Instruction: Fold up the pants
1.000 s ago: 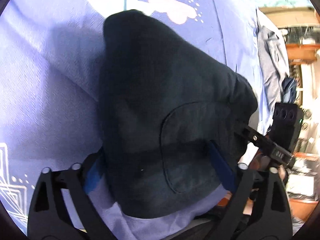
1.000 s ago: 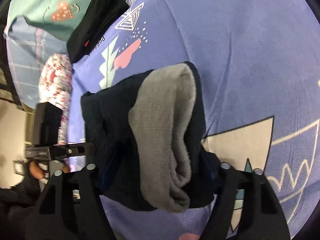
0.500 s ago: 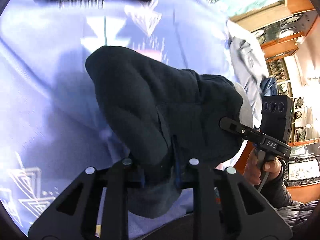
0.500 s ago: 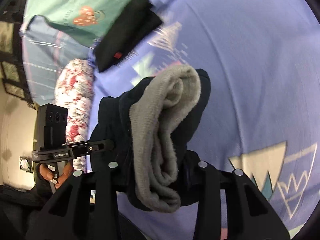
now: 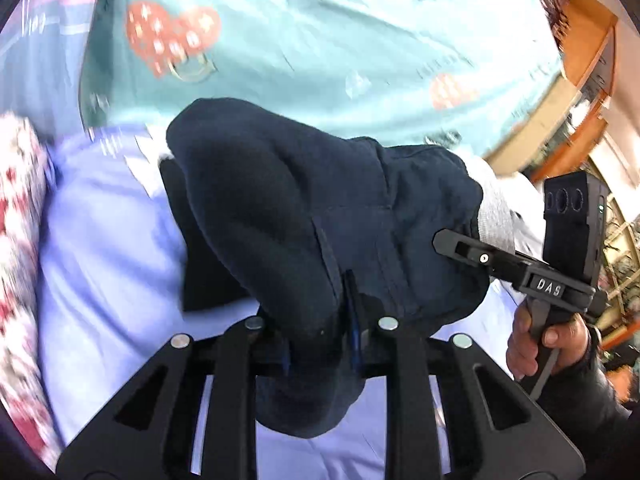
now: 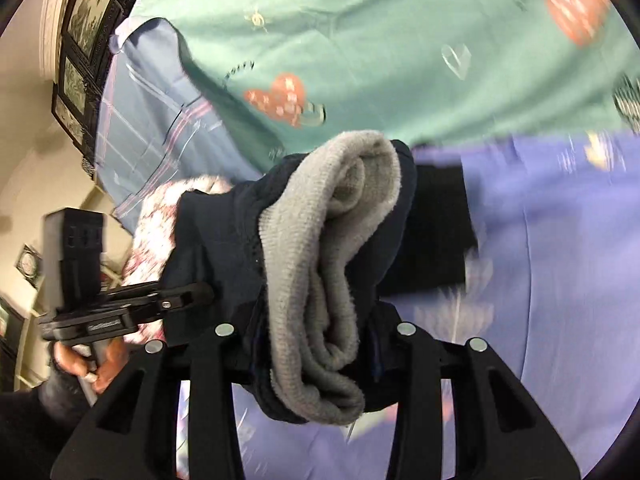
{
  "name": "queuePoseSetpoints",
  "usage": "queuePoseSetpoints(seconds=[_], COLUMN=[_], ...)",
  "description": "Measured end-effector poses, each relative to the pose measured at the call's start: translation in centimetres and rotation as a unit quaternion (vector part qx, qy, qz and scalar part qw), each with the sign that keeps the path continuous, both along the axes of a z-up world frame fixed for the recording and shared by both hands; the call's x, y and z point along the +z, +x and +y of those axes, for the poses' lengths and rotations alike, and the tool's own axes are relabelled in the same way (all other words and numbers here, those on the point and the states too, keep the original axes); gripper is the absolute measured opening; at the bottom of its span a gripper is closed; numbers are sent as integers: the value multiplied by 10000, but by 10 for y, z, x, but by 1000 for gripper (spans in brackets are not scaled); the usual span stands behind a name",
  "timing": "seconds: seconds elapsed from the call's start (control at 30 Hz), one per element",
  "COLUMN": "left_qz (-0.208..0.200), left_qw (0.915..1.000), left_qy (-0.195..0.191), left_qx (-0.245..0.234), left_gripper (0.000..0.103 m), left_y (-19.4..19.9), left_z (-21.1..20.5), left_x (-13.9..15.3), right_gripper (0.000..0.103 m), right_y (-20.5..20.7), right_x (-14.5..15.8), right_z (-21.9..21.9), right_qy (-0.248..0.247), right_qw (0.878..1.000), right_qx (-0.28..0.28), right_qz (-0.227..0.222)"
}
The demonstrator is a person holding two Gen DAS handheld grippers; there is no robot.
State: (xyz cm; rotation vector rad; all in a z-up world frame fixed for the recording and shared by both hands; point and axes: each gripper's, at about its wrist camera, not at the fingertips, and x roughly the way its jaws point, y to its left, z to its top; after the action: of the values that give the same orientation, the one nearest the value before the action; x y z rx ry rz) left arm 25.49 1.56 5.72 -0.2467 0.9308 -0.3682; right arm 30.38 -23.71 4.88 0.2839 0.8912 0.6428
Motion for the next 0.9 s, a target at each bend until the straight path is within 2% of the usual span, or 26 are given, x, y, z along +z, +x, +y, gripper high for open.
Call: queuePoseSetpoints(seconds=[0.1, 0.17, 0.23, 0.3, 0.33, 0.37, 0.43, 0.5, 0.63, 0.7, 0.77, 0.8, 0.83, 0.9], left_qz=[32, 188, 629, 929, 901, 832, 704, 755, 758, 771, 756, 686, 589, 327], left_qw=[9995, 9988, 9949, 9907, 9905, 9908, 9911, 9910, 9902, 9892, 9881, 9878, 9872, 9789], left_qy=[187, 289, 496, 478, 402, 445, 583, 495, 585, 568, 627, 743, 924, 1572], left_qx=[249, 341, 610, 871, 955, 973, 968, 986, 1017, 1113, 1186, 1183, 1159, 1266], left_gripper=[21, 21, 29, 47, 49, 50, 52, 53, 54, 54, 60, 70, 85, 94], left_y=[47, 77, 104, 114, 114, 113, 114, 116, 118, 121, 117, 112, 109, 97], left_z=[-3, 1, 9, 16, 17, 19, 18, 19, 16, 15, 12, 11, 8, -2], left_x=[-17, -47, -92, -119, -127, -131, -134, -136, -139, -136, -128, -123, -118, -105], right_gripper=[42, 47, 50, 56, 64, 71, 72, 73, 77, 78, 78, 78, 78, 78], right_y=[47, 66, 94, 105, 108, 109, 116, 126, 126, 126, 120, 114, 109, 93], right_x=[-18, -37, -78, -107, -115, -118, -125, -128, -126, -124, -111, -100, -92, -72], right_z=[18, 28, 41, 47, 49, 48, 41, 33, 37, 32, 34, 34, 35, 38], right_qy=[-375, -793, -1696, -2121, -2264, -2278, -2002, -1766, -1976, -1786, -1753, -1863, -1963, -2228], right_qw=[9990, 9961, 9825, 9715, 9678, 9673, 9719, 9739, 9724, 9739, 9743, 9735, 9726, 9692], right_qx=[-223, -372, -614, -770, -843, -882, -892, -886, -750, -819, -810, -851, -894, -962], right_qz=[7, 52, 464, 728, 705, 689, 855, 1115, 986, 1135, 1160, 1019, 861, 407])
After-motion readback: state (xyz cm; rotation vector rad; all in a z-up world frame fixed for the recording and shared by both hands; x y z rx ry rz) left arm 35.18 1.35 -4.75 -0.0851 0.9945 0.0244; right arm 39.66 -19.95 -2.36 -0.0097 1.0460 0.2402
